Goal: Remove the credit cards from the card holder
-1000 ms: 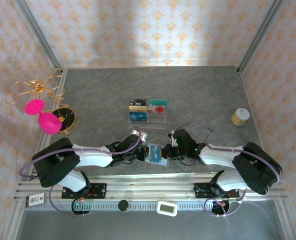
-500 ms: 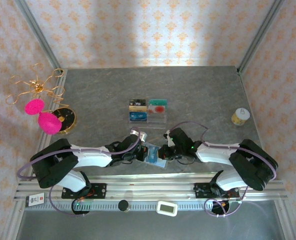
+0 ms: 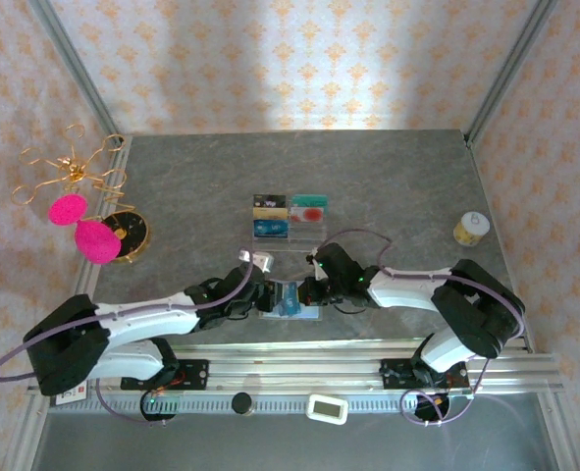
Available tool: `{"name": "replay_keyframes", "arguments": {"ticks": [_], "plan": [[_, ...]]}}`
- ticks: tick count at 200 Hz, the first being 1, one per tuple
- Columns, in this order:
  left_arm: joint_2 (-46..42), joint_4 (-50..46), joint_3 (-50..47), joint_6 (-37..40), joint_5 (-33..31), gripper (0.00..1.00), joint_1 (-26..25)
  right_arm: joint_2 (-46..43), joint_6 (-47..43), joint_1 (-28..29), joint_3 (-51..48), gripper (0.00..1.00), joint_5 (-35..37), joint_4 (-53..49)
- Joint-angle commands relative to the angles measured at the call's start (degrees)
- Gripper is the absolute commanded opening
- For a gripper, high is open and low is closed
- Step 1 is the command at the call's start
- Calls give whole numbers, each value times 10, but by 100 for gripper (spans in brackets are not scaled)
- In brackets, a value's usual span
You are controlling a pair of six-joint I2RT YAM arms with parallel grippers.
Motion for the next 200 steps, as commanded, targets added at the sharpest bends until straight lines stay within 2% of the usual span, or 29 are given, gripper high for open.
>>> {"name": "replay_keyframes", "arguments": {"ticks": [1,22,37,48,66,75,85,107,129,150,170,200], "plan": [[-12,-9,-5,7,-13,30,3,11,-22,4,18,0,12,-5],[23,51,-8,4,45,33,1,19,-29,6,25,0,4,-5],[54,73,-5,2,59,31,0,24,-33,10,32,0,1,-6],[74,70,1,1,54,25,0,27,-35,11,35,0,0,-7],[98,37,9,2,36,7,1,26,-30,11,38,0,12,-11],[105,25,6,1,29,0,2,25,-25,11,36,6,25,-16],[110,18,1,-3,25,0,4,23,-17,11,33,13,45,-22],[113,27,-22,-11,35,0,9,14,6,6,16,21,78,-25],[112,47,-41,-15,47,0,9,9,26,1,-1,22,116,-26],[101,76,-57,-9,57,0,10,13,36,1,3,17,161,-48],[90,94,-64,1,67,0,11,-10,37,0,5,17,188,-52],[87,111,-68,10,75,0,13,-53,4,0,11,25,153,-34]]}}
